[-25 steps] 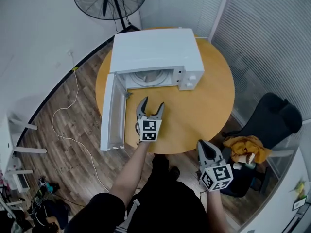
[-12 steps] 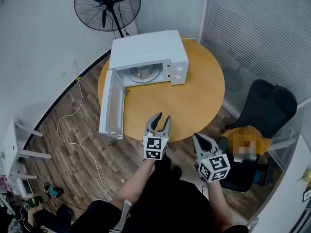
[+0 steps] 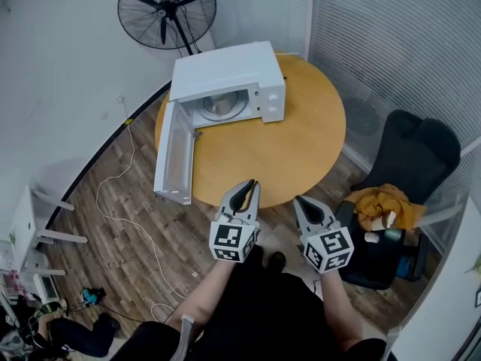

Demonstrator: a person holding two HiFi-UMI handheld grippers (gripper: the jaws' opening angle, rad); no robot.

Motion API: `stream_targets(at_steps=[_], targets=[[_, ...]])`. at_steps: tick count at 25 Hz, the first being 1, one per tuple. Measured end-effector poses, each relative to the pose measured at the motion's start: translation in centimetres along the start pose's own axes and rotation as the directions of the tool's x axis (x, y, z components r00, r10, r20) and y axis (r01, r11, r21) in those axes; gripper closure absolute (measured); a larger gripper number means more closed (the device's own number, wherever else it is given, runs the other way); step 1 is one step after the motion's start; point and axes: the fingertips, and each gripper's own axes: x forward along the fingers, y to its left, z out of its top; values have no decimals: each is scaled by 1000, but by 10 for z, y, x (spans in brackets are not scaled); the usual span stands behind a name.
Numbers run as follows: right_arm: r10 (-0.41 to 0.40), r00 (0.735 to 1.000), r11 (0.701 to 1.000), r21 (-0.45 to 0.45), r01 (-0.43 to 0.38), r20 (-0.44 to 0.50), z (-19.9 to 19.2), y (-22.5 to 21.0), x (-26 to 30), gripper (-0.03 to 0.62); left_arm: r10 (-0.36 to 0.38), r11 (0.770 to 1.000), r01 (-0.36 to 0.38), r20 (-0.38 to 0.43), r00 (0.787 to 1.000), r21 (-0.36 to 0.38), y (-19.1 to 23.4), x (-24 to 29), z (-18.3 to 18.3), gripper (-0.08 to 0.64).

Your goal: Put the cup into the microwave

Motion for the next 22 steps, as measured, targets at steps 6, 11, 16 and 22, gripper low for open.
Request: stream_targets(at_steps=[6, 11, 16, 22], targets=[[24, 999, 999, -23, -23, 36, 17, 3, 4, 583, -26, 999, 26, 13, 1000, -18, -9, -19, 17, 558], [40, 998, 997, -66, -36, 54, 27, 9, 9, 583, -29, 999, 30, 17, 999, -18, -6, -29, 21, 565], [65, 997, 990, -129, -58, 50, 33, 22, 14, 583, -30, 999, 31, 14, 999, -26, 0, -34, 21, 564], [70, 996, 988, -144, -62, 55, 35, 32, 16, 583, -41, 999, 41, 2, 999, -29, 4, -36, 17, 564]])
